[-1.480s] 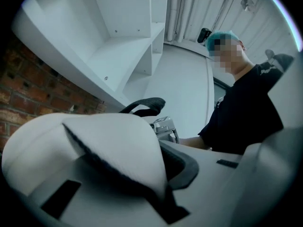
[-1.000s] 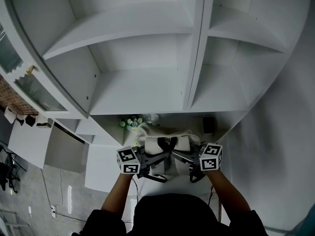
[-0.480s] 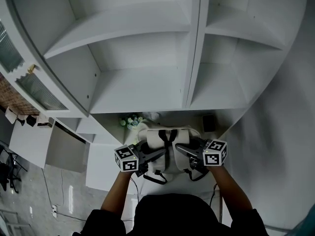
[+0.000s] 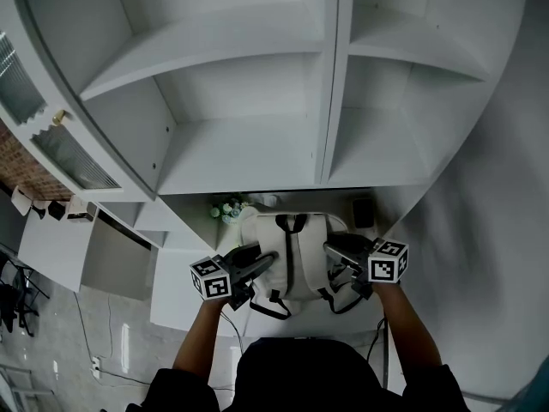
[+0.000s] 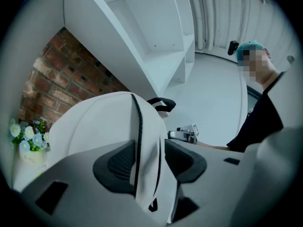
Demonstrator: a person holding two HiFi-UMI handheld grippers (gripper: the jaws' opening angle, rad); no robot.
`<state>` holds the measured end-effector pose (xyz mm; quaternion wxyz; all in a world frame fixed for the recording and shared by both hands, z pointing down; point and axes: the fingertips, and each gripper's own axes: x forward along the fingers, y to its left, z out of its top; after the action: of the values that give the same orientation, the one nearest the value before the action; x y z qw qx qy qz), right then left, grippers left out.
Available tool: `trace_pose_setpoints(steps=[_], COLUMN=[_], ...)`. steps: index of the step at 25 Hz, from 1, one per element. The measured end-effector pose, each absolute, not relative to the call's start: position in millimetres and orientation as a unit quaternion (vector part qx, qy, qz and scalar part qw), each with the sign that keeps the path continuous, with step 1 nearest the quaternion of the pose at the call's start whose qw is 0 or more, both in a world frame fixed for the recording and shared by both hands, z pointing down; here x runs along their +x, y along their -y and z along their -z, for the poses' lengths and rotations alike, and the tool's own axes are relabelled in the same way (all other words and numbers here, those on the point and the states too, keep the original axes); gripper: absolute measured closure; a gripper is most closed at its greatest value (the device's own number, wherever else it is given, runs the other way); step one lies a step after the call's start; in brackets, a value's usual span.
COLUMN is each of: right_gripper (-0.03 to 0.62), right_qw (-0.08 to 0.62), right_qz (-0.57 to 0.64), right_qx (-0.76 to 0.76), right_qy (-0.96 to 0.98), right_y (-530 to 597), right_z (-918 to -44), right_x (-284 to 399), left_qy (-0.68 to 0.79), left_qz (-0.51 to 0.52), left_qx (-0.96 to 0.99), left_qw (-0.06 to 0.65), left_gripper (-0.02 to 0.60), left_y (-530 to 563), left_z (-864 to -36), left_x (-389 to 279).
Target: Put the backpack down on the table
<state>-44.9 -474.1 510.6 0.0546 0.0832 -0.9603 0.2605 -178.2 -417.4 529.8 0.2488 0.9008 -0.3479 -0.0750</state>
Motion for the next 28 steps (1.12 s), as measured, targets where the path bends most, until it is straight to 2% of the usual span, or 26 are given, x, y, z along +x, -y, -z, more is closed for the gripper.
trace_pose_setpoints(steps=[10, 16, 21, 28], right_gripper=[0.468, 0.468, 0.485, 0.528], right_qw=[0.075, 0.027, 0.018, 0.016], right_qz=[-0.225, -0.257, -0.235, -0.213], right_qx=[0.093, 0.085, 0.107, 0.105], right_qy=[0.967, 0.962, 0.966, 0.971], right_y=[464.2, 445.5, 425.3, 373.2], right_z=[-508.7, -489.2, -479.4, -486.7], right_x=[-25.3, -13.8, -9.3, -13.3], left_qy=[0.383, 0.387, 0.414, 0.454], left_qz=[0.089, 0.084, 0.071, 0.078], left_qx=[0.887, 0.891, 0.884, 0.87], left_qw=[0.241, 0.224, 0.205, 0.172], left_gripper=[0.39, 0.388, 0.396, 0.534], left_y=[397.4, 370.3, 347.2, 302.4], left_z=[-522.3, -506.3, -502.6, -489.2], left_x=[-182.5, -159.9, -139.6, -115.5])
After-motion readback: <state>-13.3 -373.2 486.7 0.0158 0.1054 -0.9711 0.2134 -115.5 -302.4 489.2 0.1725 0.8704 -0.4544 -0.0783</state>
